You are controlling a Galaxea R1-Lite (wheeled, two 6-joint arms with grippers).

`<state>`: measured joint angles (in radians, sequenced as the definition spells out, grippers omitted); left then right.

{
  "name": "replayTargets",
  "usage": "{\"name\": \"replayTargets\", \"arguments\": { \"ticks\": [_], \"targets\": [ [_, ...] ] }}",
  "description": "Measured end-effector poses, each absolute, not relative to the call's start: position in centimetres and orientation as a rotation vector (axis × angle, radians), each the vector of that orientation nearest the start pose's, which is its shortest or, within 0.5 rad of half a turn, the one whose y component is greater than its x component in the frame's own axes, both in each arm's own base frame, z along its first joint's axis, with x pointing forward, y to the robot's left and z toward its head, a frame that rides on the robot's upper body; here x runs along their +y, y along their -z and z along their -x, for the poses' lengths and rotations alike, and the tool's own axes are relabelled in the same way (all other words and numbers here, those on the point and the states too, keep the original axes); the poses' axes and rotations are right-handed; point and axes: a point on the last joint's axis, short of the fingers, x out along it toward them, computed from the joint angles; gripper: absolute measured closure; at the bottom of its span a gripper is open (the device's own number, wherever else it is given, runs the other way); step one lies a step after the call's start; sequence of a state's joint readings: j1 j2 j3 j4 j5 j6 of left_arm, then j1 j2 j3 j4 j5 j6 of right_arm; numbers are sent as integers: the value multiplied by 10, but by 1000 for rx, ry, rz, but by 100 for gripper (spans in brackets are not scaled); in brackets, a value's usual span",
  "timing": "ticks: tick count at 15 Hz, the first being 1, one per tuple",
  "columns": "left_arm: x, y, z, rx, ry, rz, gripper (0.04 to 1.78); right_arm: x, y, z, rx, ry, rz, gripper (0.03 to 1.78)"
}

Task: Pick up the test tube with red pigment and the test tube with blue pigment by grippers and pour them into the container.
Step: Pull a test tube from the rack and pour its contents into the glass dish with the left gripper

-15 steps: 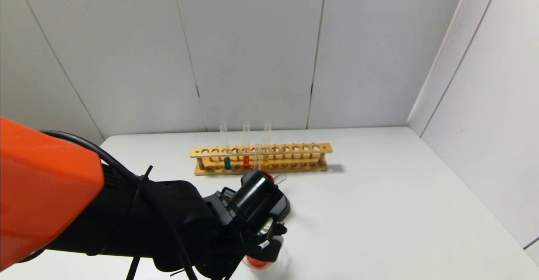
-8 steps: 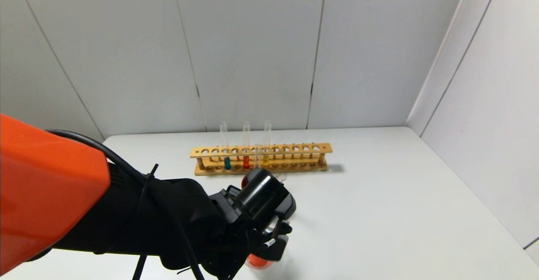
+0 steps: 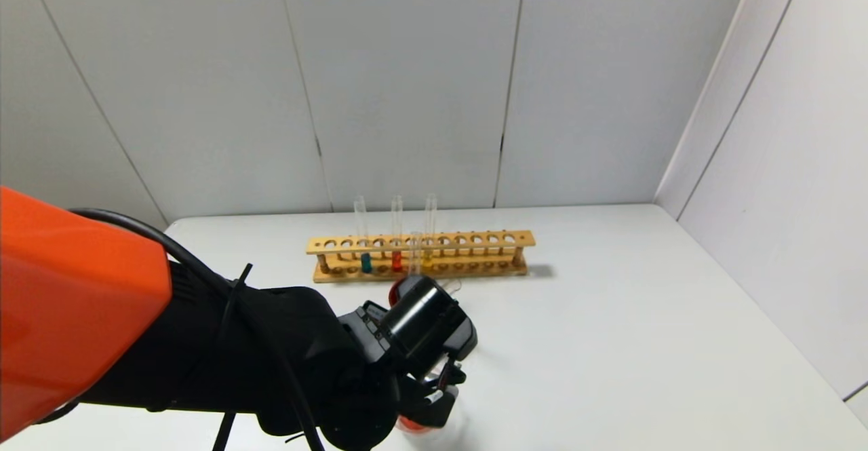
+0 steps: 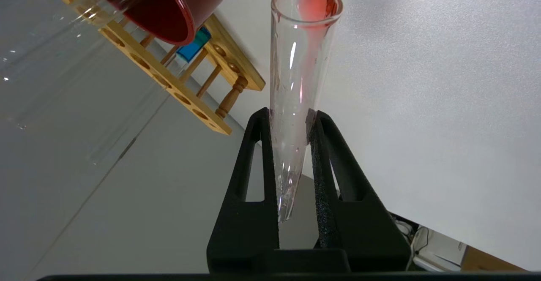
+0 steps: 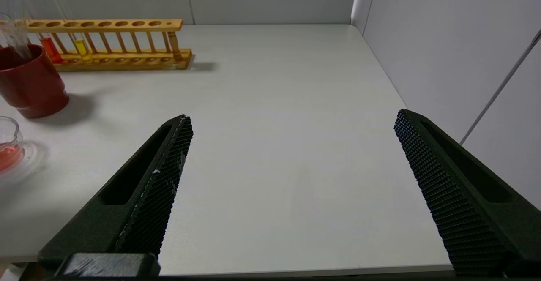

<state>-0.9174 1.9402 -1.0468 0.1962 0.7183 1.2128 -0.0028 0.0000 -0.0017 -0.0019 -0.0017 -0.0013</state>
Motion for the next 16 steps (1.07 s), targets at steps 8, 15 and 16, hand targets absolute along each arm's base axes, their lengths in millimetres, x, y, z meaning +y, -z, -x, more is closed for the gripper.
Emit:
{"name": "replayTargets", "arguments": {
  "ticks": [8,15,16],
  "targets": [
    [-251,-100,-207,604,687,-1980,152,0,-76,23,-4,4,1,7],
    [-248,-98,-205,652,685,-2044,152,0,-76,23,-4,3,1,7],
    [-248,-98,-205,654,686,-2046,152,0,-76,23,-4,4,1,7]
  ]
}}
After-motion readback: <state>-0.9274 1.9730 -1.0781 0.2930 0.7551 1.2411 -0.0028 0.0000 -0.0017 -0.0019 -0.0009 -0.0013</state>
